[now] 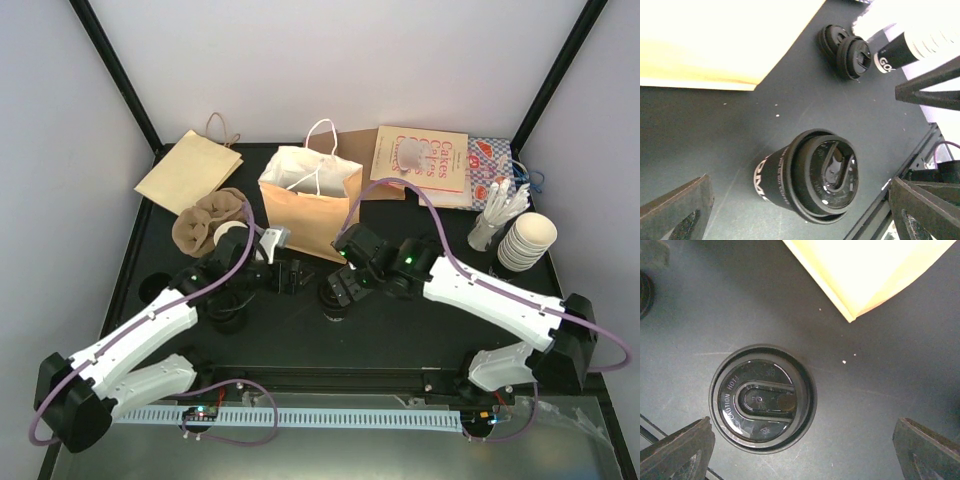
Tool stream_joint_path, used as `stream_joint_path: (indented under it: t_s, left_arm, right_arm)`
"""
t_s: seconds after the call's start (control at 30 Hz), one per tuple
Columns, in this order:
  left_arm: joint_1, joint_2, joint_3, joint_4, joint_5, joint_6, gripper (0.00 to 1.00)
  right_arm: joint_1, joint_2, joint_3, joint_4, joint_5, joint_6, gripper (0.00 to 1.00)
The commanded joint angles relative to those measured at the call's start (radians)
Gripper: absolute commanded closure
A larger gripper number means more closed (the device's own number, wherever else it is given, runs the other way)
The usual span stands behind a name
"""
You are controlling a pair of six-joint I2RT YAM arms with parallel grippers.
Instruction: Pack the takeout coffee
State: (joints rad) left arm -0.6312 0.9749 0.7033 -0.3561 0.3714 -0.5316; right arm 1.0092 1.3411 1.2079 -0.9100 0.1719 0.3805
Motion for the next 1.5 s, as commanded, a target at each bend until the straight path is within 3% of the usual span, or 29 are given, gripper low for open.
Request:
stream_joint_path:
  t_s: [0.0, 0.2, 0.57, 1.47]
  left_arm:
    - [0.024, -0.047, -0.017, -0.06, -0.085, 0.001, 0.01]
    - [0.042, -0.071, -0.086, 0.021, -0.048, -0.01, 0.01]
    - [0.044, 0.089, -0.096, 0.081, 0.081, -0.018, 0.19]
    - [0.045, 0.193, -0.142, 0.176, 0.132, -0.03, 0.36]
  right_arm:
    - [0.024, 0.045, 0.047, -0.044, 0.002, 0.053, 0.0]
    - [0.049, 0.134, 0.092, -0.066, 0.006, 0.088, 0.0]
    - [0.096, 0.252, 0.145, -0.081, 0.004, 0.108, 0.04]
    - [0.1, 0.318, 0.15, -0.106, 0.0, 0.104, 0.22]
